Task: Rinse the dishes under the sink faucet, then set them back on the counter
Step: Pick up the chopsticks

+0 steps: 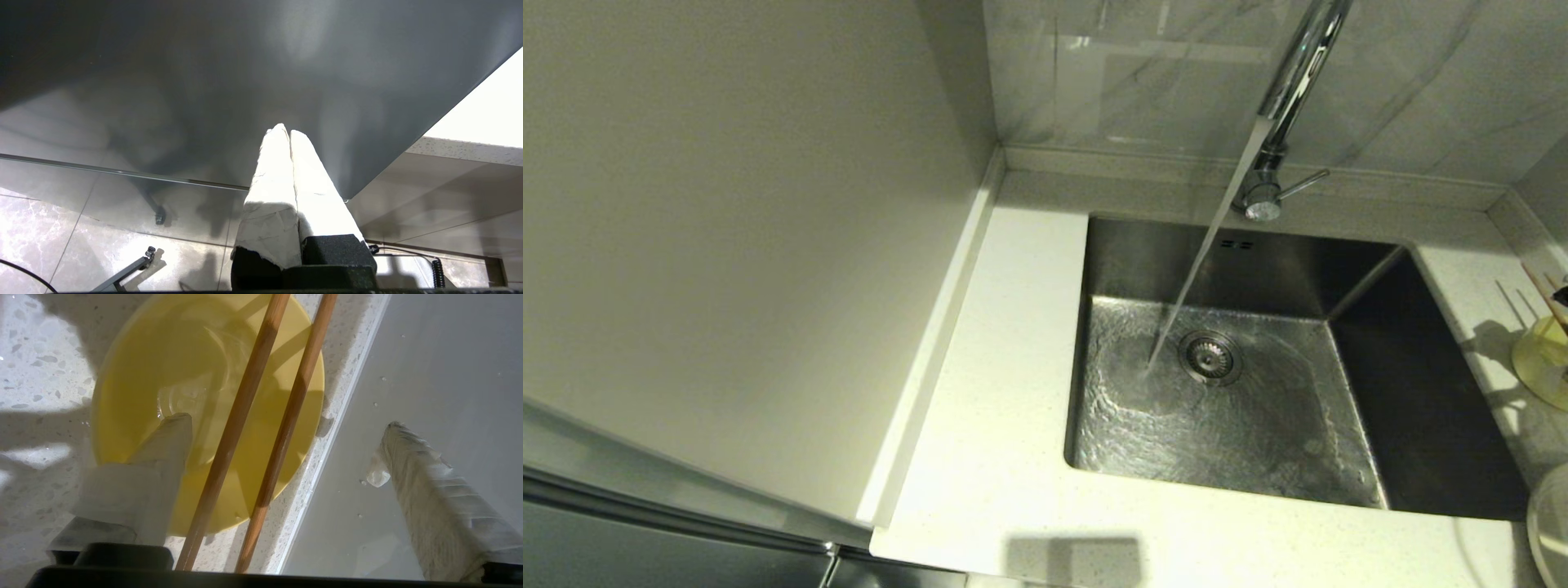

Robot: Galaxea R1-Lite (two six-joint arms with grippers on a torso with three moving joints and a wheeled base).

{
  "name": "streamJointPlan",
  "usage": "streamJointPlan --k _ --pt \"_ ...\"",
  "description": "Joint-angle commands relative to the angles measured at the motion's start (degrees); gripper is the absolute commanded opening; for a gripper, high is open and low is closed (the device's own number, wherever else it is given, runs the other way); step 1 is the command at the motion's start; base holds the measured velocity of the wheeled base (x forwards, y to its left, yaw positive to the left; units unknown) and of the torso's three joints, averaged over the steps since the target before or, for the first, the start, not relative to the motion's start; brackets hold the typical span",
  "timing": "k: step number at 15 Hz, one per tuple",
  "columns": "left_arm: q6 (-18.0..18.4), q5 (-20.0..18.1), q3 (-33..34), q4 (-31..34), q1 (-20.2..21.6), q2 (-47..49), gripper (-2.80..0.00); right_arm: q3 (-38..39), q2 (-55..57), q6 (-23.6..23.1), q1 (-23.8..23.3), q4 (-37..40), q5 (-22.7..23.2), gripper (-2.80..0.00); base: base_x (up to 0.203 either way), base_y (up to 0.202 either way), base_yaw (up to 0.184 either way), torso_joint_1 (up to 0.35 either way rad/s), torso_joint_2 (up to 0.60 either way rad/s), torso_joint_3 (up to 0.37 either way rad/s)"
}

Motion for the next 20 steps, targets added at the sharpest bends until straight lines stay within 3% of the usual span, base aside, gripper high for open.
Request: streamJointPlan --k 1,20 --pt "0.0 0.0 0.0 0.0 0.0 -0.1 -2.80 -0.1 0.4 -0.4 0.0 0.0 0.0 -2.80 0.000 0.000 0.000 0.000 0.00 0.000" --pt "0.0 0.0 0.0 0.0 0.0 -0.1 -2.80 -2.1 -0.1 0.0 0.0 -0.5 0.0 -2.80 0.000 0.000 0.000 0.000 0.00 0.000"
